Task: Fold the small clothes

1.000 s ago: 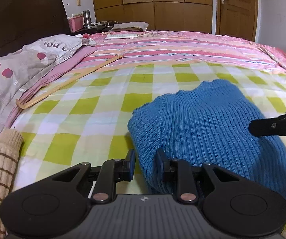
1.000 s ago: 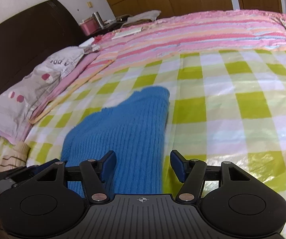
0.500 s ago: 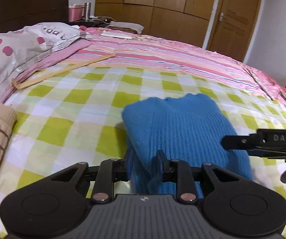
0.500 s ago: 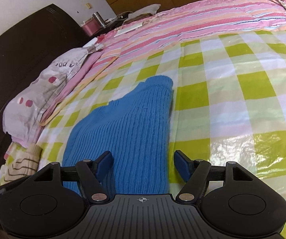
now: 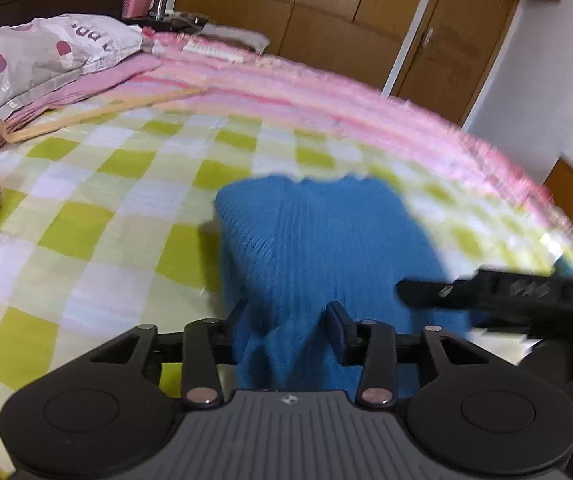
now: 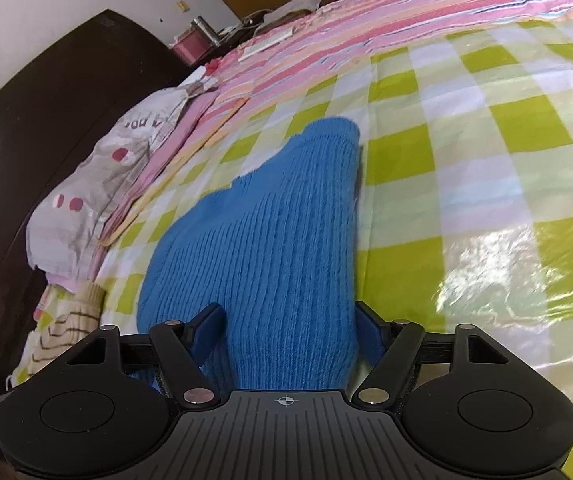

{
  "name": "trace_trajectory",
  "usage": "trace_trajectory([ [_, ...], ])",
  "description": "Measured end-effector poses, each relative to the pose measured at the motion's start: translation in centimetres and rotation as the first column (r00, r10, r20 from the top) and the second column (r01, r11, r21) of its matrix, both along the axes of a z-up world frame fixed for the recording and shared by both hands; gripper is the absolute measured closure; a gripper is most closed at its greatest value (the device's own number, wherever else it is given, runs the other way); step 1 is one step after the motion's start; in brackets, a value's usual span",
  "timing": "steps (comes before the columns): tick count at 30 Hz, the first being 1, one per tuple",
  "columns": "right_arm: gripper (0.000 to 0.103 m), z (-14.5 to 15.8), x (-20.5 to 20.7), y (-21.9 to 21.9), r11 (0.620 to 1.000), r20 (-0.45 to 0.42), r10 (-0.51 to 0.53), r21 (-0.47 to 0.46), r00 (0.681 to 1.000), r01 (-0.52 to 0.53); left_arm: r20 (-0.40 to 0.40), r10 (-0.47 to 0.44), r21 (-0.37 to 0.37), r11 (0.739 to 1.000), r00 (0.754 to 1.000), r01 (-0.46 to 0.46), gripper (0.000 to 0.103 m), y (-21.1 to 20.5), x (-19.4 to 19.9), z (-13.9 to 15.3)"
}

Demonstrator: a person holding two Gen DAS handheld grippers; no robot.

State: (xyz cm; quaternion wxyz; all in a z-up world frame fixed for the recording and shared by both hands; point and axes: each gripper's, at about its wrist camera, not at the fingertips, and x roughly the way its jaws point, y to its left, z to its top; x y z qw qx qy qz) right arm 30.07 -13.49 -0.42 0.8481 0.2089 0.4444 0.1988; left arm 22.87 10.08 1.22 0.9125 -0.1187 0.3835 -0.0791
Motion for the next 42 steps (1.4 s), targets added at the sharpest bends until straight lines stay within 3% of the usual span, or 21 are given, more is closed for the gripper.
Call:
trace_trajectory([
  [9,0.027,-0.5,-0.2,0.2,0.999,-0.007,0.023,0.024,1.000,-0.023,-0.008,0.002,-0.031,1.000,1.000,-0.002,0.036,0.5,0.8,-1.9],
  [12,0.025,-0.9,-0.2,0.4,0.999,0.001,0.019,0.029,1.000,-0.019,-0.014,-0.003,-0.065,0.998,1.000,0.002,0.035,0.5,1.3,-2.4],
  [15,0.027,-0.8,-0.3,0.6,0.999,-0.002,0.030,0.024,1.000,-0.030,-0.020,-0.034,-0.079,0.996,0.999,0.033,0.039,0.2,1.2,-2.4],
  [19,0.046,-0.6,-0.6,0.7,0.999,-0.029,0.039,0.020,0.999,-0.039,-0.021,-0.070,-0.076,0.995,0.997,0.068,0.048,-0.5,0.6,-2.3],
  [22,0.054,-0.2,-1.3,0.3,0.999,-0.033,0.035,0.036,0.999,-0.034,-0.018,-0.077,-0.095,0.993,0.997,0.075,0.056,-0.5,-0.3,-1.9],
  [42,0.062,2.3,-10.0,-0.9,0.999,-0.017,0.048,-0.023,0.999,-0.048,-0.012,-0.179,-0.061,0.982,0.984,0.178,0.065,-2.9,-9.0,0.4],
])
